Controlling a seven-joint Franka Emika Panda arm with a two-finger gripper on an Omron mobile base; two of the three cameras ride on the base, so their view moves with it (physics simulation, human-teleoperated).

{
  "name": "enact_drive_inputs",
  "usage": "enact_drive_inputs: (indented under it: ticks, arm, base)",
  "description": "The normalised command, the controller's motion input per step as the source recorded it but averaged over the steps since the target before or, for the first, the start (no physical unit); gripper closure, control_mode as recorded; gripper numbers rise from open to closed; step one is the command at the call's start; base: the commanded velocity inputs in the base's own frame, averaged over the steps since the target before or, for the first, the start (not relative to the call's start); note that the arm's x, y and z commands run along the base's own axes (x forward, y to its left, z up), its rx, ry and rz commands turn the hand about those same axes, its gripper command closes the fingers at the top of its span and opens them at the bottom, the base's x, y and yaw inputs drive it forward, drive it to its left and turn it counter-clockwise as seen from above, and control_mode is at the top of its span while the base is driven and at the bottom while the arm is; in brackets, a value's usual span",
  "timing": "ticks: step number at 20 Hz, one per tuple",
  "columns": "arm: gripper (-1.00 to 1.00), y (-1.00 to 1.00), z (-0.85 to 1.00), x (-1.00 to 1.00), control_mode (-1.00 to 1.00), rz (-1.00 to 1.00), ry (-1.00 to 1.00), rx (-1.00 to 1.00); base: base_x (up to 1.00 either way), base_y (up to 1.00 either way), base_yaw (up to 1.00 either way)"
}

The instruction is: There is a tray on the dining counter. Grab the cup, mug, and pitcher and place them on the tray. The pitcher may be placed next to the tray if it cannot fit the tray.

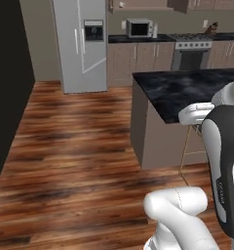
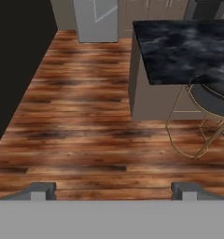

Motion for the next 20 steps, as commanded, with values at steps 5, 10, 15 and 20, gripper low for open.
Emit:
enact_drive_inputs:
  ticks: [5,10,15,20]
  arm:
    - [-1.0,0.0,0.0,0.0,1.0,0.0,0.0,0.0]
    - [-1.0,0.0,0.0,0.0,1.0,0.0,0.0,0.0]
    - [-1.0,0.0,0.0,0.0,1.0,0.0,0.0,0.0]
    - [-1.0,0.0,0.0,0.0,1.0,0.0,0.0,0.0]
  base:
    - [0.46,1.0,-0.08]
    - [0.81,1.0,-0.14]
    - [1.0,1.0,-0.12]
    - [1.0,1.0,-0.1]
